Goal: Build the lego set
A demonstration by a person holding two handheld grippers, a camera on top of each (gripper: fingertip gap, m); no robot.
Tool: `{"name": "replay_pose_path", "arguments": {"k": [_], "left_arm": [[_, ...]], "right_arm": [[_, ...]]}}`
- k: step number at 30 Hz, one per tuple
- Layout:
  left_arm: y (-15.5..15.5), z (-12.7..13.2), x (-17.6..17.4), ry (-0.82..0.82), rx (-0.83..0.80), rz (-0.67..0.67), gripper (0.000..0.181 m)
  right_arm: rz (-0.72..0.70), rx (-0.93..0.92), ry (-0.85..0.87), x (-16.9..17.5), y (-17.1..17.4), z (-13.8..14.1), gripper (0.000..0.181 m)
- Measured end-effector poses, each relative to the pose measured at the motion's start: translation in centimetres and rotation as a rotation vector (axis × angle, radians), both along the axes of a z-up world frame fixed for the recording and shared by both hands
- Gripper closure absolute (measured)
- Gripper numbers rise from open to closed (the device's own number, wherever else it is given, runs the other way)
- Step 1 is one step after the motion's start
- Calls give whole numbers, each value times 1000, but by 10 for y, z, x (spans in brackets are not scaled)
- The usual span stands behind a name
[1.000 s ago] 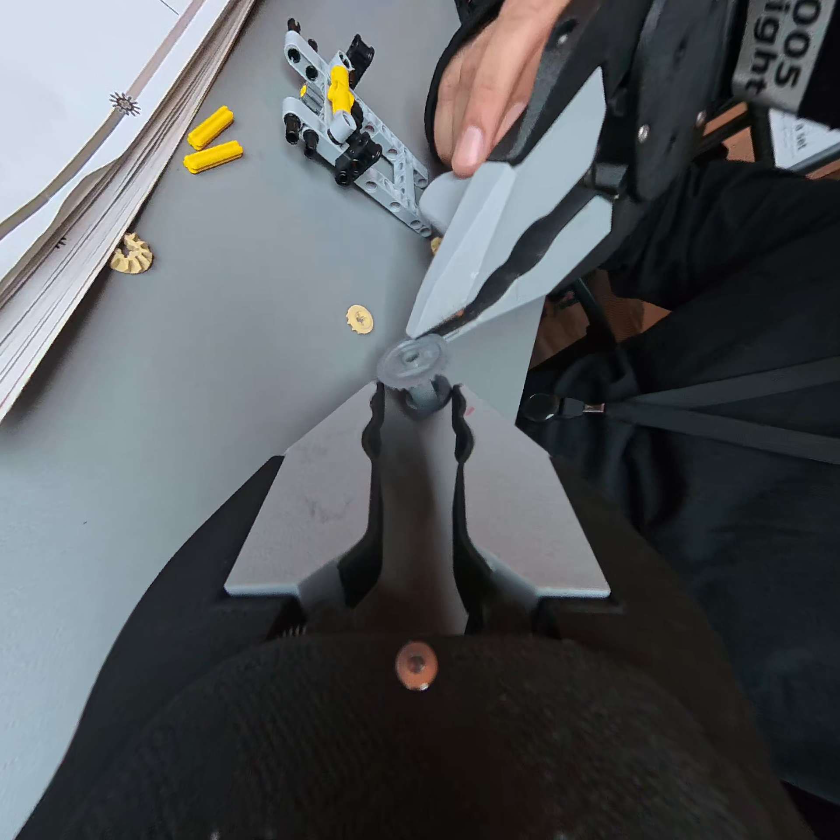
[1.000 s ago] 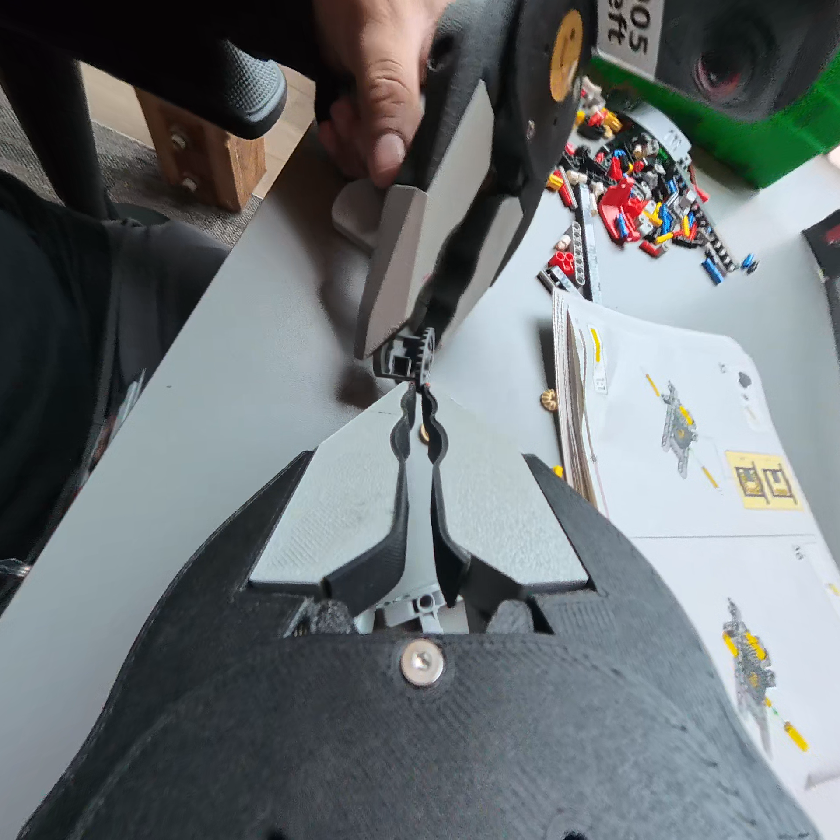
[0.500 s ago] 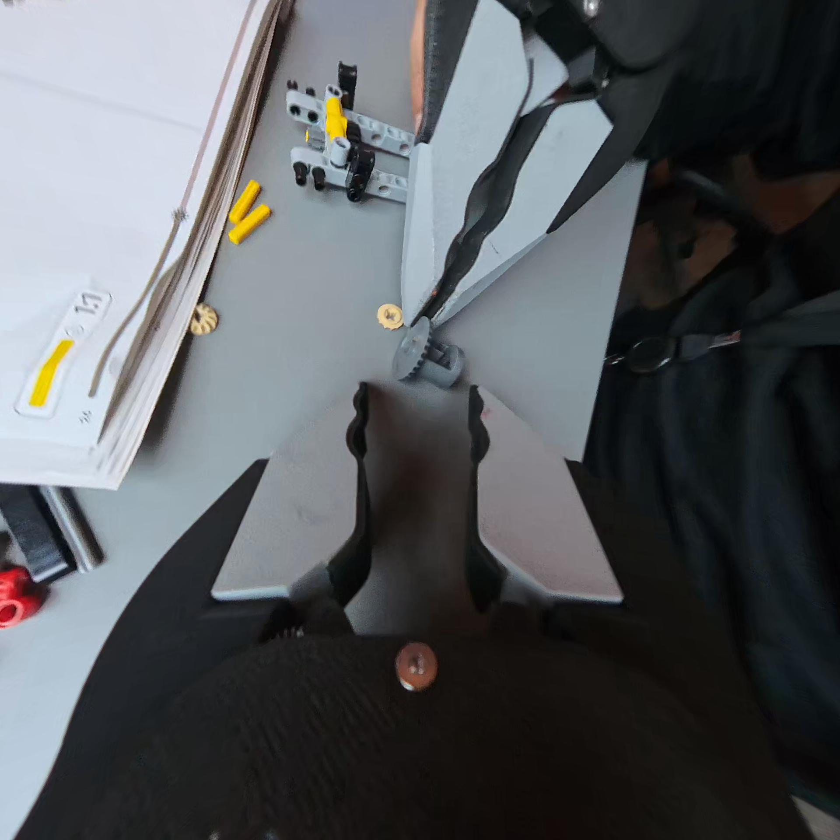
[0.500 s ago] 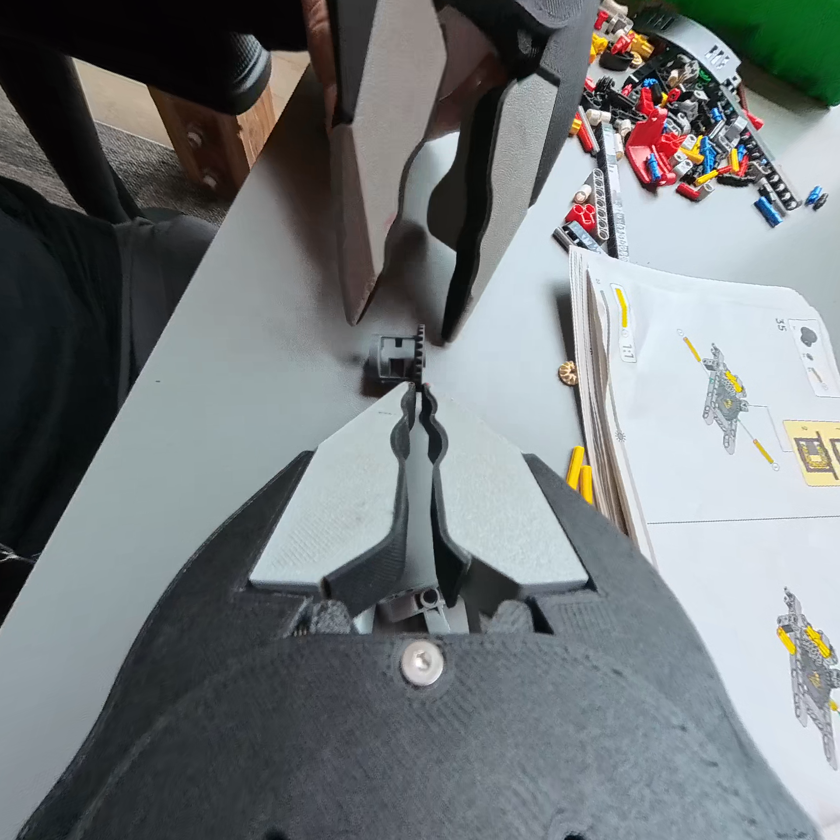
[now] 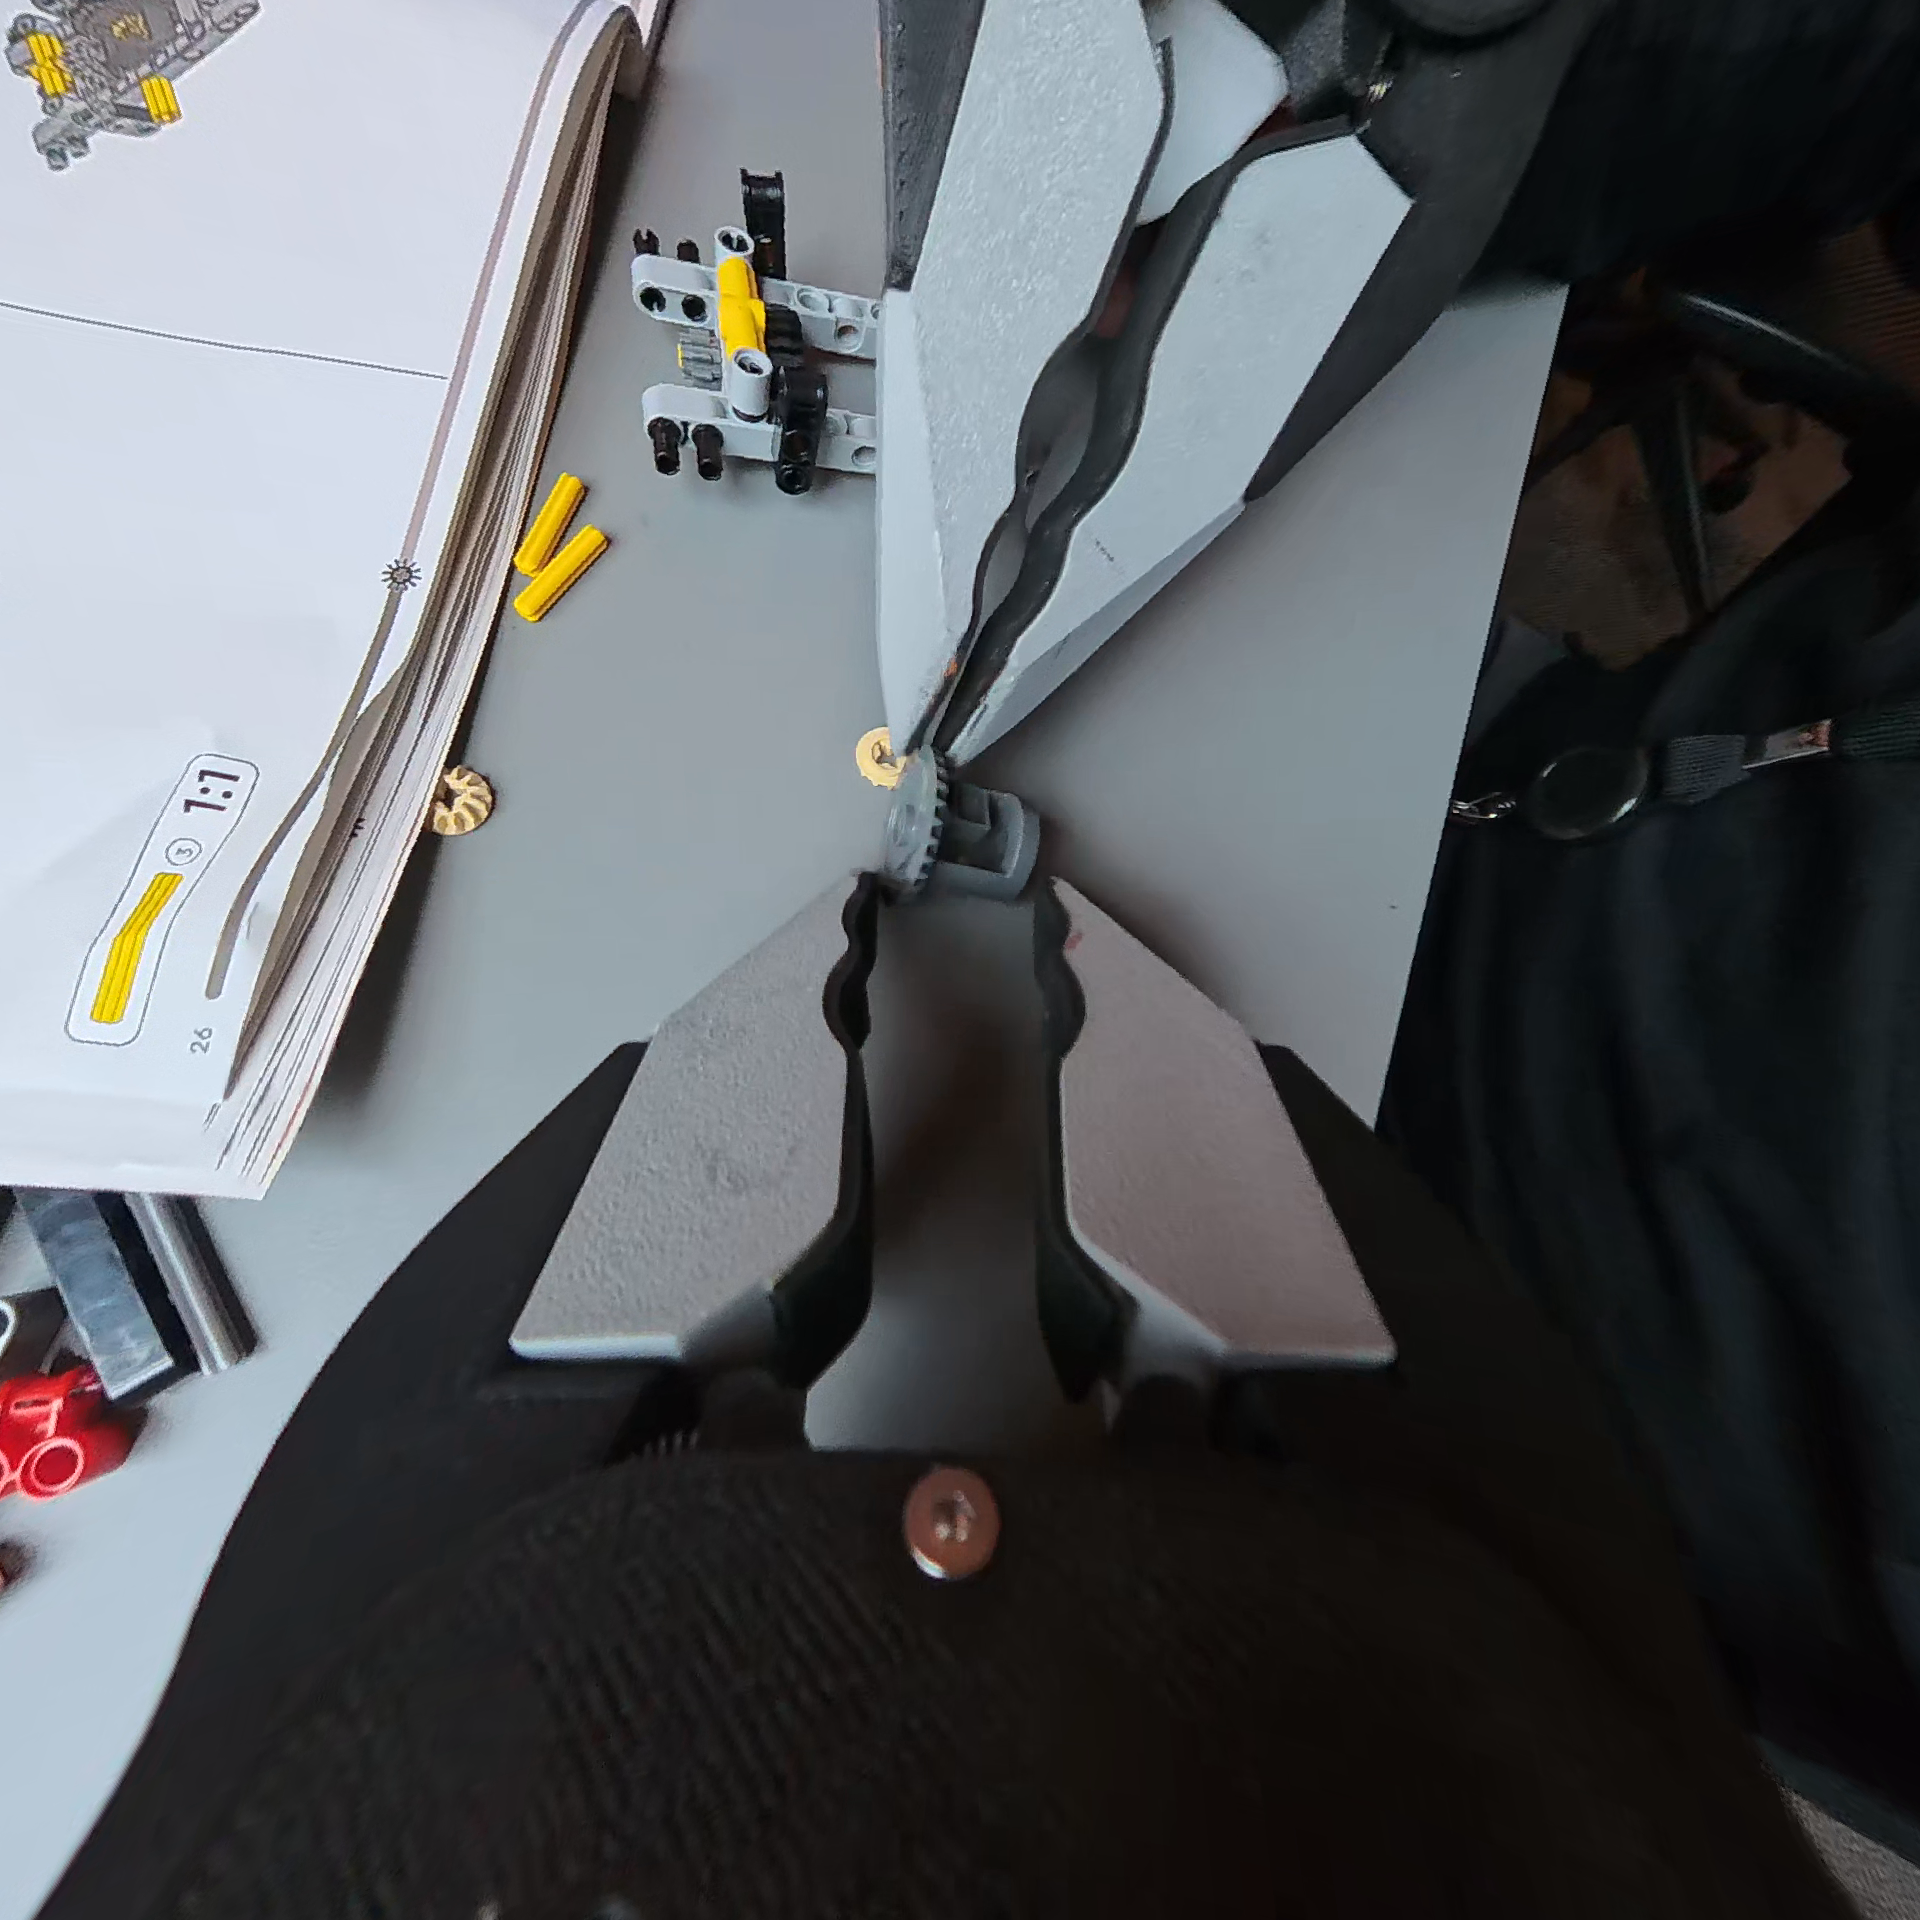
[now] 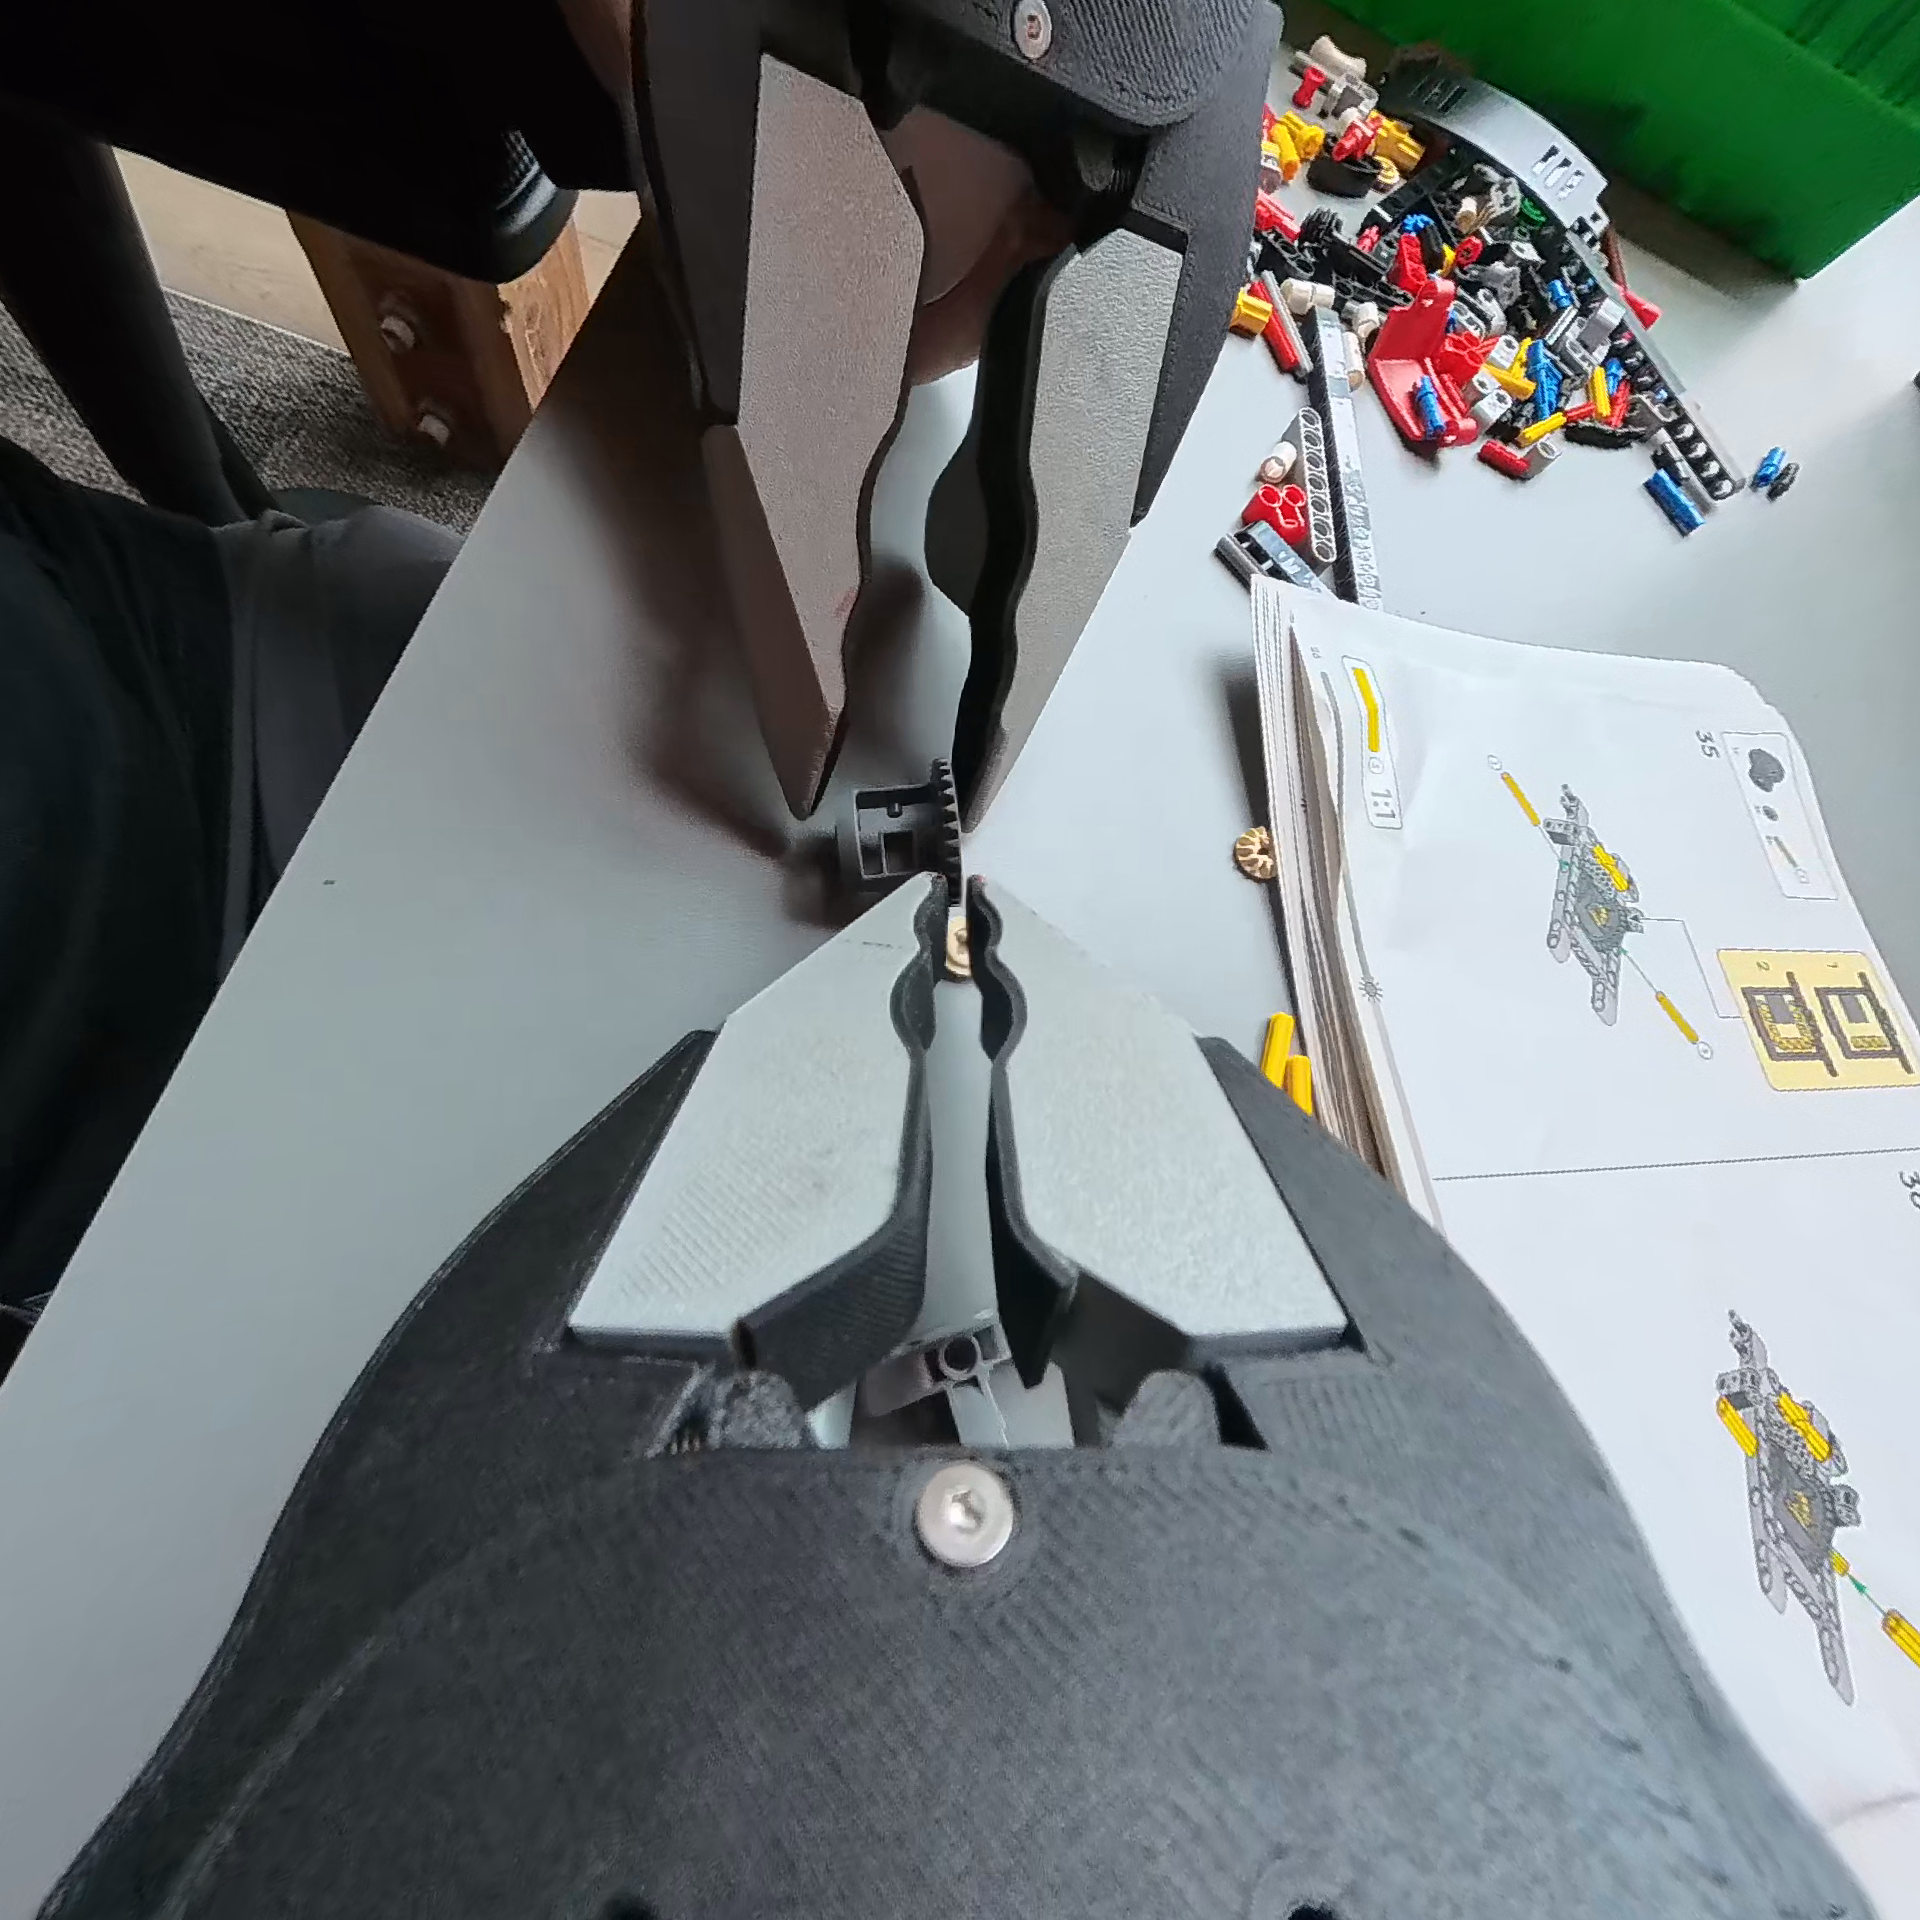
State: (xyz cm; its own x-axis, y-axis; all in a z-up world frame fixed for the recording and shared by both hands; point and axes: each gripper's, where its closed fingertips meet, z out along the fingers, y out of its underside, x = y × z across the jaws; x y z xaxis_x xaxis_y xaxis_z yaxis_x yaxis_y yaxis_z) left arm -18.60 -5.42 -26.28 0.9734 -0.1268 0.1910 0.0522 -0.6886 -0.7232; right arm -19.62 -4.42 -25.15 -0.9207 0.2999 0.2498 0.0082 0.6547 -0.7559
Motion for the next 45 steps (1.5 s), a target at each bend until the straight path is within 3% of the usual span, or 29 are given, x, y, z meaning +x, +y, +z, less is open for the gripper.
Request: {"name": "replay_pose_path", "arguments": {"k": [24, 31, 45], "left_arm": [[-5, 0, -5, 22, 6, 22, 146], [-6, 3, -4, -5, 18, 20, 146], [-3, 0, -2, 44, 6, 18, 148]], "right_arm": [[-57, -79, 68, -14, 20, 27, 170], [-155, -64, 45, -29, 30, 20, 170], [-150, -57, 41, -27, 28, 18, 169]]}}
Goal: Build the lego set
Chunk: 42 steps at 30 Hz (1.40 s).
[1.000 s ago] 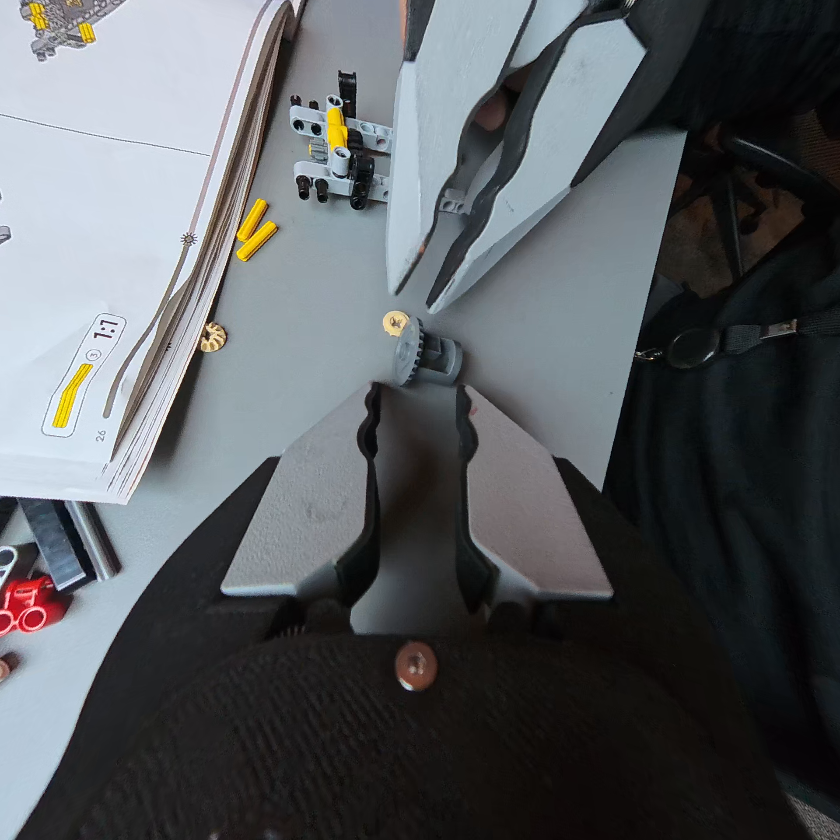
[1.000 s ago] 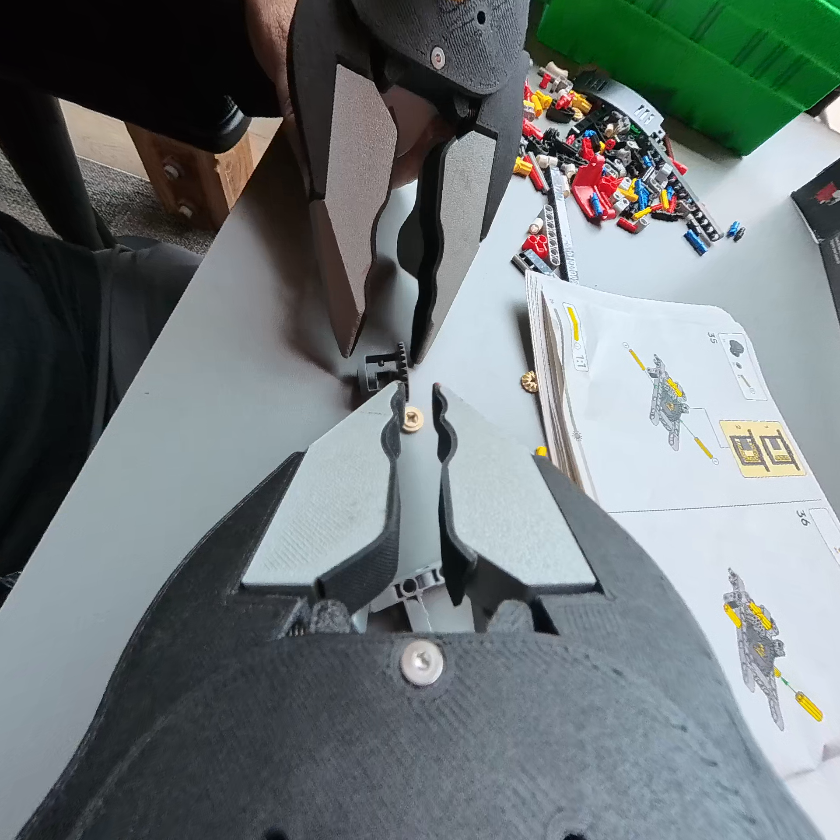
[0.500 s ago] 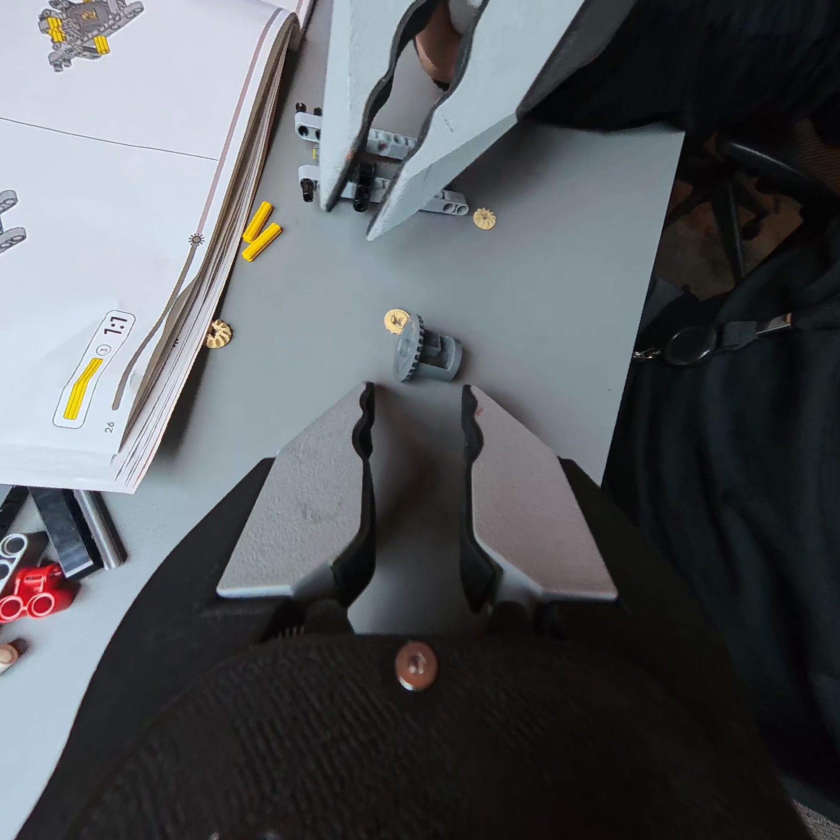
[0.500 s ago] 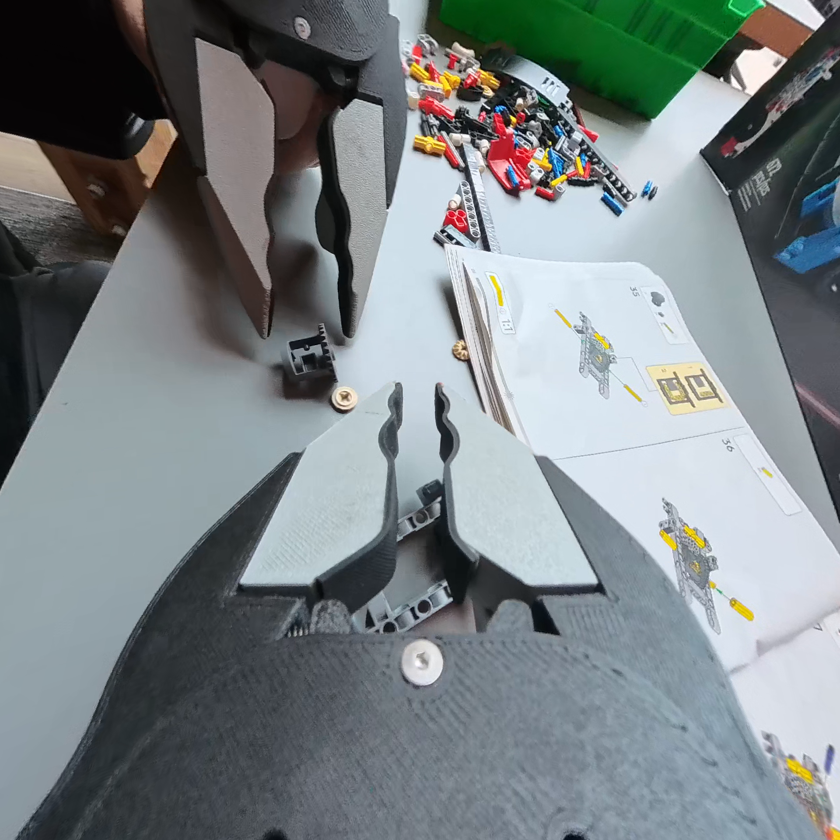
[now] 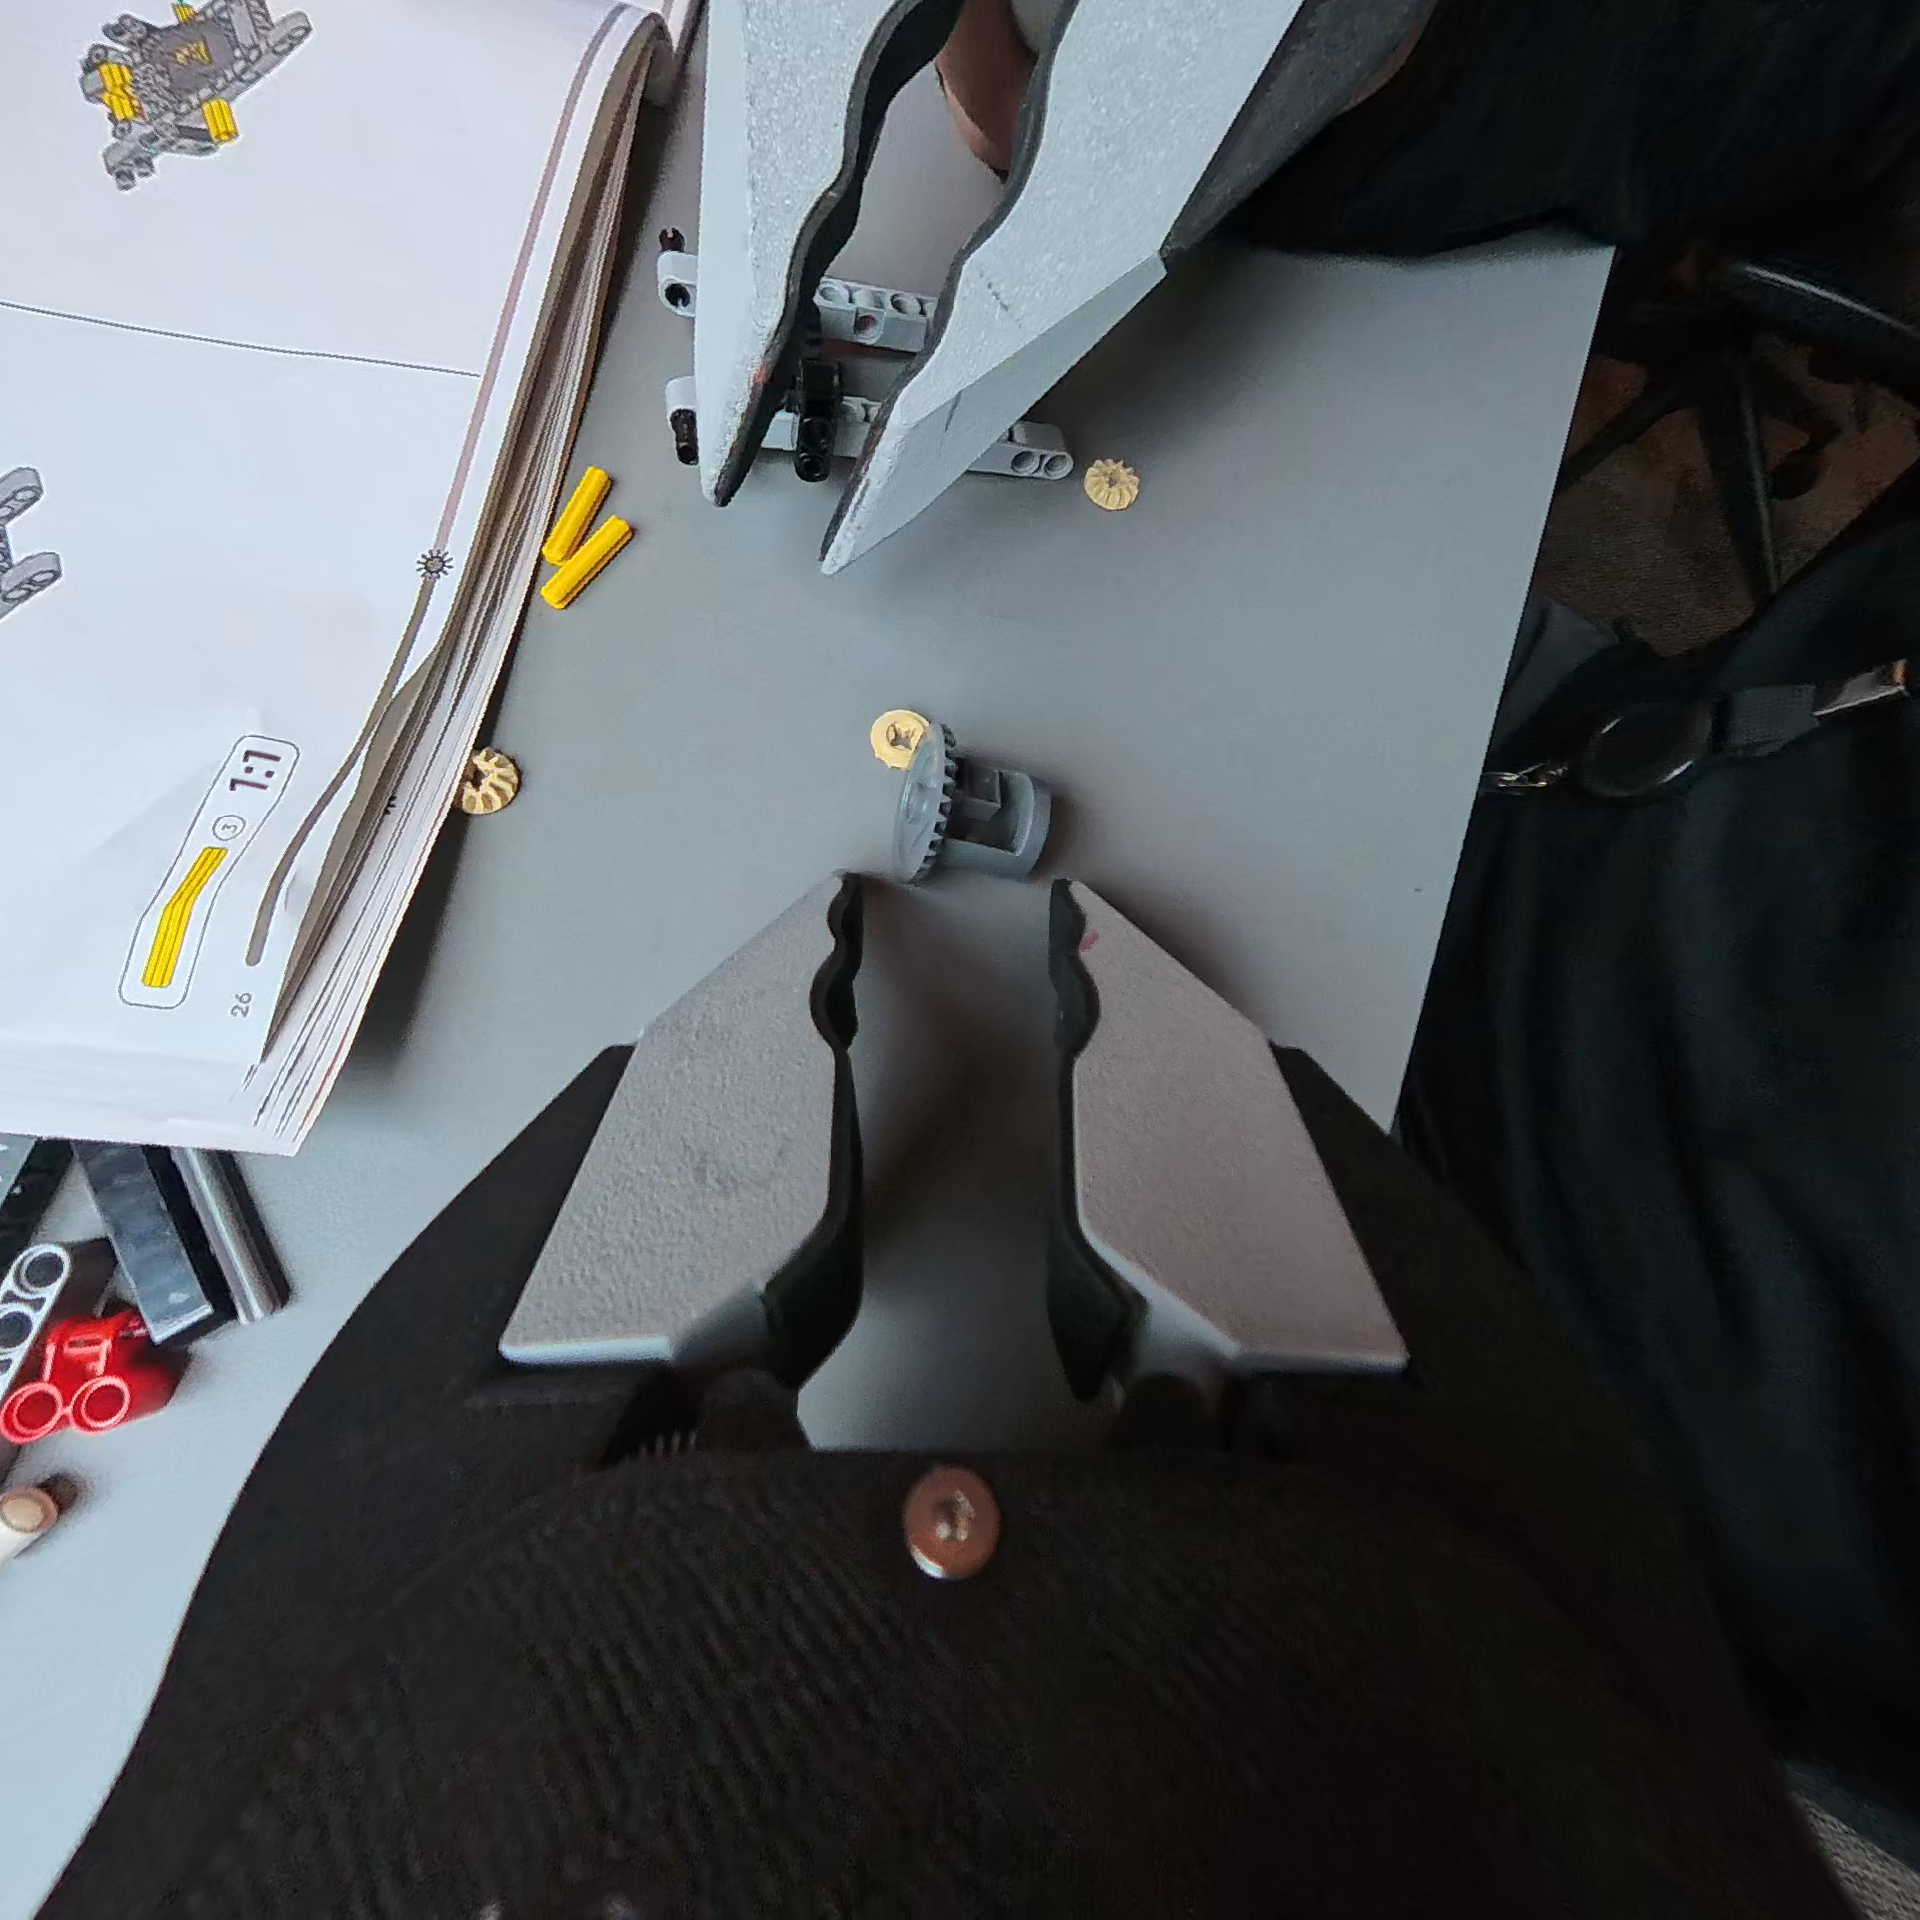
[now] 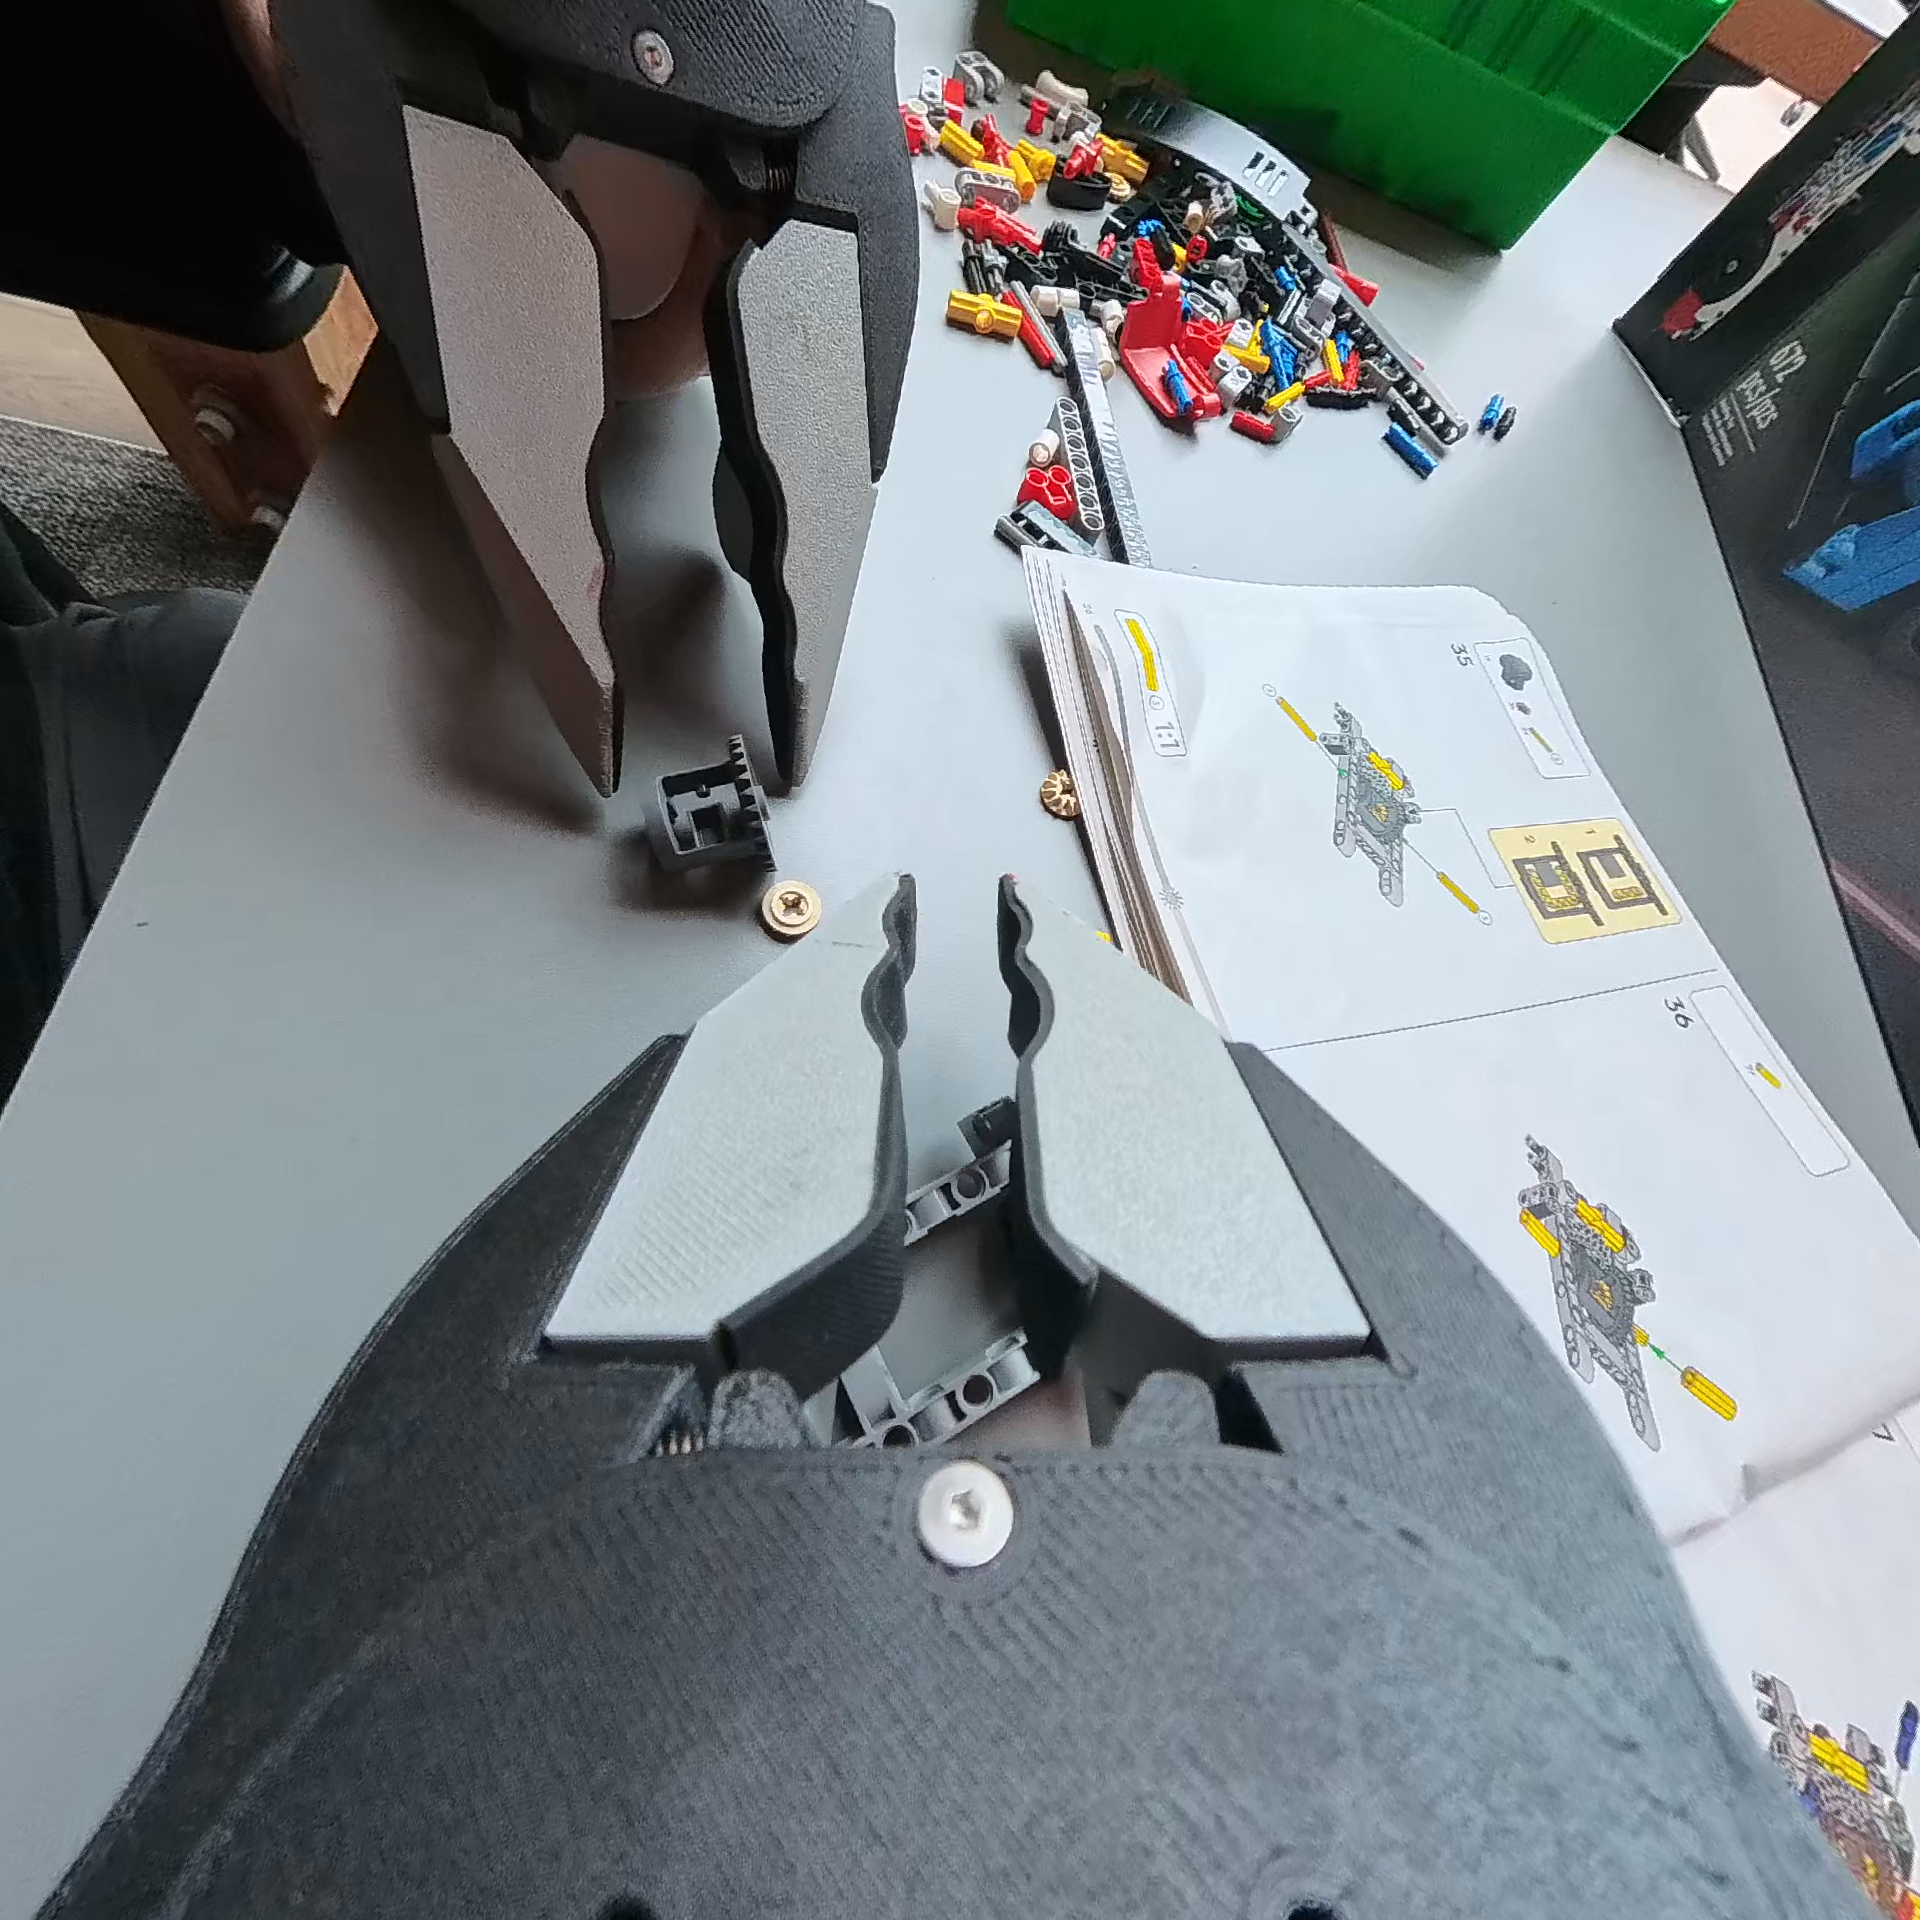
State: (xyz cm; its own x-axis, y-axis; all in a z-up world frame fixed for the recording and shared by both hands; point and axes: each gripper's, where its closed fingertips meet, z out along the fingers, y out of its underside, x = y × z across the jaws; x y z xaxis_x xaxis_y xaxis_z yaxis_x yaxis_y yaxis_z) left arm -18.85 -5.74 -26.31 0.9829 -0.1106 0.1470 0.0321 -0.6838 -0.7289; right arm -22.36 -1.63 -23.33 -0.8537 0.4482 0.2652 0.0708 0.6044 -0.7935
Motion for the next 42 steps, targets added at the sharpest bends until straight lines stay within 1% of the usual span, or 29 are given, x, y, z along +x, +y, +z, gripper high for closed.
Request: {"name": "replay_pose_path", "arguments": {"k": [8, 14, 18, 21, 22, 24, 27, 29, 32, 35, 40, 42], "left_arm": [[0, -1, -1, 20, -2, 12, 153], [-3, 0, 7, 15, -2, 16, 151], [-7, -1, 18, 30, -2, -19, 151], [-11, -1, 13, 52, -4, -10, 151], [-12, -1, 9, 46, -4, 2, 149], [-13, 1, -1, 25, -1, 35, 137], [-6, 9, -4, -18, 39, 27, 134], [-1, 12, -2, -20, 51, 5, 135], [2, 8, 2, 13, 24, -25, 135], [0, 4, 11, 1, 13, -43, 136], [-6, 4, 25, 2, 22, -56, 140], [-8, 5, 33, -26, 21, -69, 140]], "right_arm": [[0, 3, -6, 0, 0, -1, 169], [30, 26, -58, 5, -3, -11, 164], [52, 36, -54, 8, -5, -12, 164], [55, 36, -49, 9, -5, -12, 164], [54, 36, -47, 8, -5, -11, 164], [52, 33, -44, 8, -5, -10, 165], [53, 28, -41, 8, -5, -9, 165], [54, 30, -38, 8, -5, -9, 165], [51, 33, -34, 8, -4, -9, 165], [52, 24, -36, 8, -4, -8, 165], [61, 31, -40, 9, -6, -10, 165], [66, 36, -40, 10, -6, -10, 165]]}}
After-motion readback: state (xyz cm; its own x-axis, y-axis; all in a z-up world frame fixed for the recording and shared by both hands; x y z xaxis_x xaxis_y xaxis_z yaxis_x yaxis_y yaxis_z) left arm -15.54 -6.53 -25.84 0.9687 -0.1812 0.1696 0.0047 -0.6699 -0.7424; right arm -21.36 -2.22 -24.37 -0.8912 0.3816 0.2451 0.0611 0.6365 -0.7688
